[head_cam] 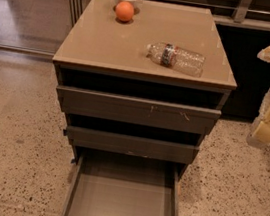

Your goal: Place water bottle into bottom drawer

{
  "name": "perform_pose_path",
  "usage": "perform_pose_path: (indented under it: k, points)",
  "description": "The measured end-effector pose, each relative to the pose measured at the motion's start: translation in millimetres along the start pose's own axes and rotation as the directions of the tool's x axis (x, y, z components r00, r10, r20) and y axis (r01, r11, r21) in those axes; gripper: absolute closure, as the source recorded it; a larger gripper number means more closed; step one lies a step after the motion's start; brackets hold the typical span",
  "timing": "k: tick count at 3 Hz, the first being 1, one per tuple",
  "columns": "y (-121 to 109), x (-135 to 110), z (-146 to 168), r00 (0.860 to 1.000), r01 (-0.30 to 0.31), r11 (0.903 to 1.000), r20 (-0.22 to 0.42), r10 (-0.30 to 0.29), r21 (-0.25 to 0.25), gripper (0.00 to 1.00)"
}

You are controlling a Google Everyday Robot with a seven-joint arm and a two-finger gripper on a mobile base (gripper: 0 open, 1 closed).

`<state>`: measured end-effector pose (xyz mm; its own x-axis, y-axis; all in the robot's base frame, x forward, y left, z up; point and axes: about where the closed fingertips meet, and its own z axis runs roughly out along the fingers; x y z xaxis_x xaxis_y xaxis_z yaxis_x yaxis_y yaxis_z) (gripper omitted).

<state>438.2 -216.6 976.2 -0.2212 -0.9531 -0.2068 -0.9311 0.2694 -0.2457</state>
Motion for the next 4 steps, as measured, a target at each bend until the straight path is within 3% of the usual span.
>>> perform_pose_path:
  k: [1, 2, 3, 4]
  points:
    - [0, -1, 0, 1.000, 0.006, 1.0000, 0.003, -0.006, 0.004, 0.00]
    - [-14, -28, 18, 0.996, 0.072, 0.9974, 0.052, -0.072, -0.005, 0.00]
    - [-42, -73, 43, 0.979, 0.163, 0.9866, 0.127, -0.161, -0.006, 0.00]
    - [-63, -111, 66, 0.963, 0.236, 0.9717, 0.130, -0.235, 0.006, 0.00]
